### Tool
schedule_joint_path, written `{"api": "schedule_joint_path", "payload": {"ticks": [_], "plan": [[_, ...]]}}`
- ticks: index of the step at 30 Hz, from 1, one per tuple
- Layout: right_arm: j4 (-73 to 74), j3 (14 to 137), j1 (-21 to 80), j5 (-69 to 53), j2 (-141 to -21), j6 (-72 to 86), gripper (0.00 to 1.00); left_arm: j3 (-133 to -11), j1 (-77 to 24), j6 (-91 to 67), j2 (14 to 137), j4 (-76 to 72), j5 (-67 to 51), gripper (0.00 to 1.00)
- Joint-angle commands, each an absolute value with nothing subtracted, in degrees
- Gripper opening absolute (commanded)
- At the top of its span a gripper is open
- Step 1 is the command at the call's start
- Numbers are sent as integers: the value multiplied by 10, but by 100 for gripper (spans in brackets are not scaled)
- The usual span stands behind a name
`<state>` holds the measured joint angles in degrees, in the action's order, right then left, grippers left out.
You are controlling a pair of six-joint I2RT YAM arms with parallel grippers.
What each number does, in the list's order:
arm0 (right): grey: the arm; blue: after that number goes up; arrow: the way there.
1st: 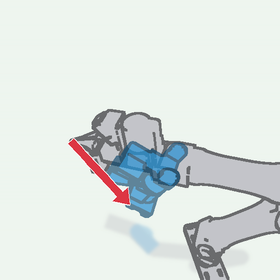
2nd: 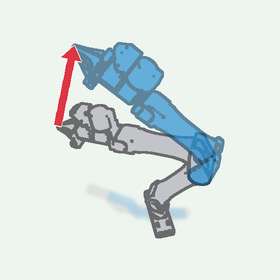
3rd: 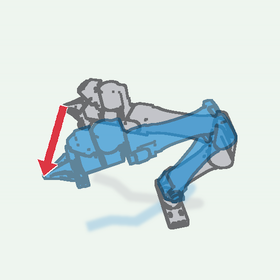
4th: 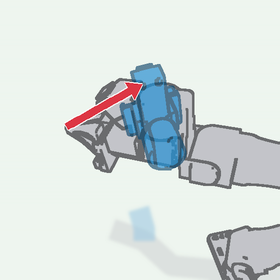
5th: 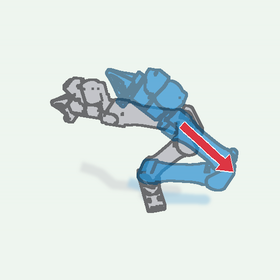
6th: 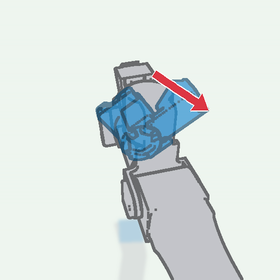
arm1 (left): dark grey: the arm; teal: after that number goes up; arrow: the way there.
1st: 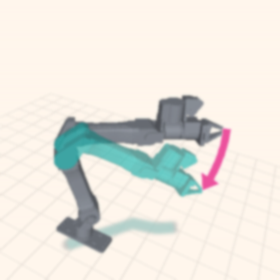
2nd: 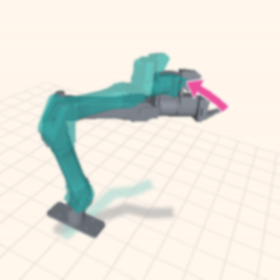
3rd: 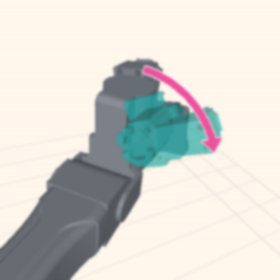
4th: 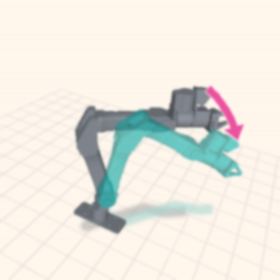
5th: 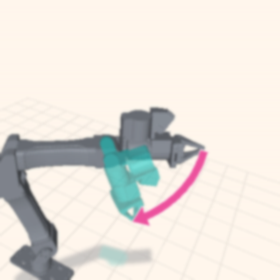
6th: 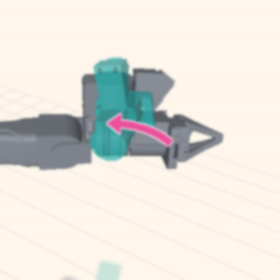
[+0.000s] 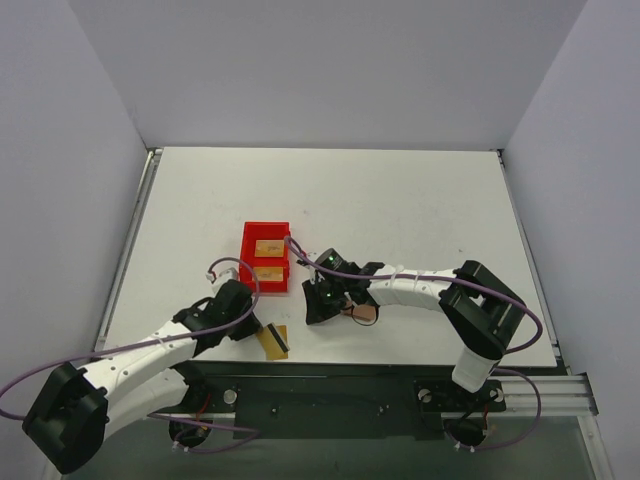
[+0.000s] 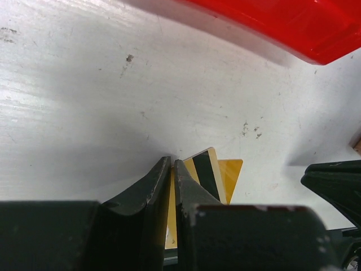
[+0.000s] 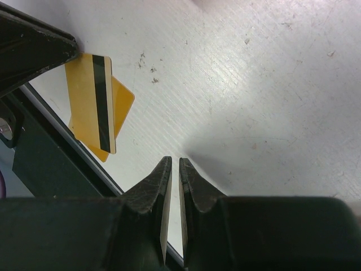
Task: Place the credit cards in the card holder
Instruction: Pick up the credit card at the corner of the board.
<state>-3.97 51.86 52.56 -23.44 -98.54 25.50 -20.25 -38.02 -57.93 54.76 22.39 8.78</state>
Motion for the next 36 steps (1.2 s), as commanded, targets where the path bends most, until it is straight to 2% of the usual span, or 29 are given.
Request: {"api": "schedule_joint_path", "payload": {"ticks": [1,17,21,24,32,36], "plan": [[-49,508,528,-242,-963,254,7,-185,-388,-598,527,251,82,18],[-79,474,528,-266,-951,273,8,-162,-458,-643,519,237,73,17],[-119,447,531,-301,-942,298,13,-159,-470,-654,512,247,77,17],[-144,422,539,-310,-930,316,21,-158,-477,-658,507,253,82,17],[-196,378,568,-308,-900,386,25,-158,-482,-655,490,260,91,17],[-242,348,574,-307,-890,431,32,-157,-482,-647,490,254,92,17]]}}
